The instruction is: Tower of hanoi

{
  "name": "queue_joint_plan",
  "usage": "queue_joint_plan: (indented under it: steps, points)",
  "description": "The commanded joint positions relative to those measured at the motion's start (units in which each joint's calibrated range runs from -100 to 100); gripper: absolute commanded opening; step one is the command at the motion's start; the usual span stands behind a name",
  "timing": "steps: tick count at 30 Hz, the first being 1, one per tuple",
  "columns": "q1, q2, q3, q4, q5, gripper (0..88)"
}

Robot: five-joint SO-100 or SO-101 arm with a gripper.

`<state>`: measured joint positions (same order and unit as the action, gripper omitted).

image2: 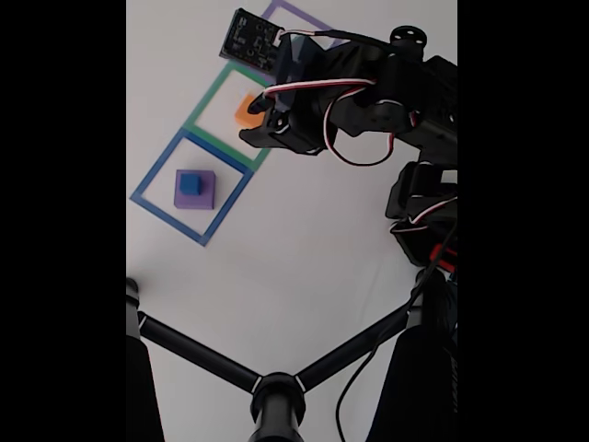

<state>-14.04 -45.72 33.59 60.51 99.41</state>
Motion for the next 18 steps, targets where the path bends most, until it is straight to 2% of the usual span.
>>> queue_joint_plan:
  steps: [1, 3, 8, 18]
  points:
    - [1.3, -0.2, 11.2, -17.2, 0.6, 18.9]
    - [1.5, 0.1, 15.8, -22.8, 0.6, 23.4]
    - [1.0, 0.9, 24.4, -33.5, 0.6, 28.0]
    - [-1.6, 9.2, 36.9, -58.5, 0.6, 30.4]
